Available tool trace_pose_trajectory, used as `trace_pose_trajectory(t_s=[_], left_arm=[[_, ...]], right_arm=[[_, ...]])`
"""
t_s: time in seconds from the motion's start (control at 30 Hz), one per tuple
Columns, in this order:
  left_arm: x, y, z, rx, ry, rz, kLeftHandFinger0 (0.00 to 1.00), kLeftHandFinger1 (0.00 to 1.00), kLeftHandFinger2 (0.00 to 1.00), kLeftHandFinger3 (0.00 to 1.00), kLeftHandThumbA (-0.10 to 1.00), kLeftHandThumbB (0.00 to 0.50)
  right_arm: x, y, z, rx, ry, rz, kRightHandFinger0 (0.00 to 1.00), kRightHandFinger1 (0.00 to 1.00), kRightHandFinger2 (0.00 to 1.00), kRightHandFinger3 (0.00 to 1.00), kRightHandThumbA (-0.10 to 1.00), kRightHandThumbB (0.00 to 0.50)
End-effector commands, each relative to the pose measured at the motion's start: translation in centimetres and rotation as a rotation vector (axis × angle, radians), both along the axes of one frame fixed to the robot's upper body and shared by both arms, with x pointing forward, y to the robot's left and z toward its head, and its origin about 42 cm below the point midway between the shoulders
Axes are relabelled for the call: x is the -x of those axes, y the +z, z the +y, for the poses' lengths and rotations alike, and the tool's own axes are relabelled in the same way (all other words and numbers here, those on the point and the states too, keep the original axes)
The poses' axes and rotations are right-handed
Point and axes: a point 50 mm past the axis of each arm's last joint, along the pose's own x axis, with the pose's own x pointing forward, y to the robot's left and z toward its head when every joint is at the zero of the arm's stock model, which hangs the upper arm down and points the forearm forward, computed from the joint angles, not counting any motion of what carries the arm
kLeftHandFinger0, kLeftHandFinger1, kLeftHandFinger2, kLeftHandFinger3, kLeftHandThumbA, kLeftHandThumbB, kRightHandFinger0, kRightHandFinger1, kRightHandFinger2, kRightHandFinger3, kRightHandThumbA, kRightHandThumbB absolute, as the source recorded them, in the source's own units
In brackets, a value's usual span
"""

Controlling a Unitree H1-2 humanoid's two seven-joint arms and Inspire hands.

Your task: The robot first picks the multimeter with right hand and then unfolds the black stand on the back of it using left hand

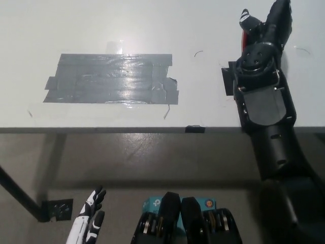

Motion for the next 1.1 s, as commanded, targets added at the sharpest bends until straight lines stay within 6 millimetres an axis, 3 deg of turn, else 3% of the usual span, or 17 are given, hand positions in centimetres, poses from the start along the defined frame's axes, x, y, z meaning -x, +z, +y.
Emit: trace_pose_trajectory(t_s=[0.0,0.27,0.63,0.7,0.73,1.07], left_arm=[[0.7,0.5,0.0,-0.063,-0.005,-0.043,1.0,1.0,1.0,1.0,1.0,0.106],[0.7,0.3,-0.3,-0.099,-0.04,-0.058,1.0,1.0,1.0,1.0,1.0,0.095],[1.0,0.4,-0.2,-0.115,-0.046,-0.058,1.0,1.0,1.0,1.0,1.0,0.093],[0.7,0.5,-0.1,-0.114,-0.046,-0.061,1.0,1.0,1.0,1.0,1.0,0.093],[0.7,0.4,-0.2,-0.11,-0.045,-0.06,1.0,1.0,1.0,1.0,1.0,0.093],[1.3,0.2,-0.1,-0.122,-0.064,-0.05,1.0,1.0,1.0,1.0,1.0,0.061]], right_arm=[[-0.6,3.5,-0.7,-0.036,-0.027,-0.091,1.0,1.0,1.0,1.0,0.63,0.462],[-0.5,3.3,-2.1,-0.07,0.039,-0.059,1.0,1.0,1.0,1.0,0.81,0.5],[-0.4,2.5,-3.1,-0.064,0.099,-0.009,1.0,1.0,1.0,1.0,0.87,0.5],[-0.6,2.7,-3.2,-0.079,0.129,-0.004,1.0,1.0,1.0,1.0,0.9,0.5],[-0.4,2.7,-3.3,-0.08,0.154,0.006,1.0,1.0,1.0,1.0,0.99,0.499],[0.0,1.3,-3.7,-0.117,0.203,0.049,1.0,1.0,1.0,1.0,1.0,0.478]])
